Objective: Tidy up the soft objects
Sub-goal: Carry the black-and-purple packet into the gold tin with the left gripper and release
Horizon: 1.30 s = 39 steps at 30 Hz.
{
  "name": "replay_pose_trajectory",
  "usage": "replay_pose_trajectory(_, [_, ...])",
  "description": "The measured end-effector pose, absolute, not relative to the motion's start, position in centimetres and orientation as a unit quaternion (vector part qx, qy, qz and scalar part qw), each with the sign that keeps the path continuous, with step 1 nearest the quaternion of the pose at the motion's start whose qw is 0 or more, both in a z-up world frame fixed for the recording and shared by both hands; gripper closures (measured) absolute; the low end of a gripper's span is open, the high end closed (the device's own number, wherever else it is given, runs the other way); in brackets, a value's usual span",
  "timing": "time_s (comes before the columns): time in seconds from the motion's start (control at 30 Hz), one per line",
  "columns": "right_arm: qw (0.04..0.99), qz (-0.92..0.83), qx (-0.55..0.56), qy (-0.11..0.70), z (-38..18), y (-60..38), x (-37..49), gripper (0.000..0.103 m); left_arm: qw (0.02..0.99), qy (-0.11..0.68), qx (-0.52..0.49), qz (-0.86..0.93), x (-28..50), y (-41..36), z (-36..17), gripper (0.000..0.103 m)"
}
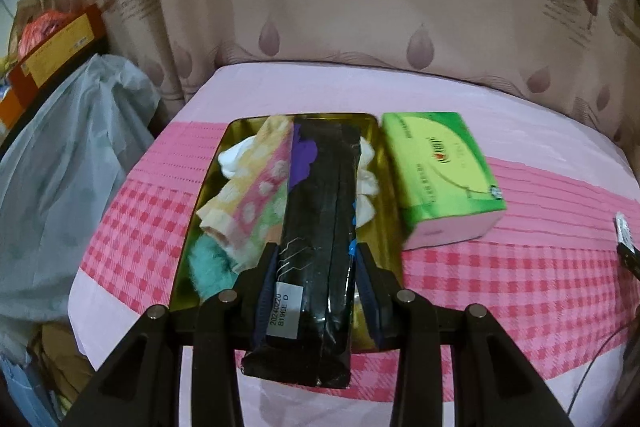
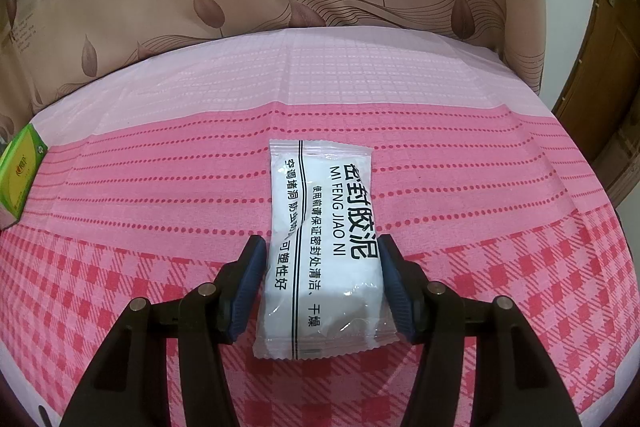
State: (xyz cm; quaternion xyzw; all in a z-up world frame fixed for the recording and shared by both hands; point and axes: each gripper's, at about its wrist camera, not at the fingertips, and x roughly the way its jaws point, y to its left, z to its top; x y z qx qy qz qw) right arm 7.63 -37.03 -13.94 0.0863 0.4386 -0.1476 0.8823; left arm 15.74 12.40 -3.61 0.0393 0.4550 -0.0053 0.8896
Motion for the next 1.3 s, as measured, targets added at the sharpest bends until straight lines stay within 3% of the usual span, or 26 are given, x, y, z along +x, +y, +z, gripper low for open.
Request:
replay_pose_trajectory(0.67, [0.882, -0.148, 0.084, 0.439, -13.9, -36.9, 7.7, 0.048, 0.886, 0.46, 0.059, 0.007, 18.8, 12.6, -6.5, 0.065])
replay_pose_trajectory(1.3, [0.882, -0.149, 0.084, 0.439, -13.9, -37.0, 7.6, 0.048, 0.881, 0.469, 0.049, -0.027, 18.2, 13.3, -5.9, 0.057])
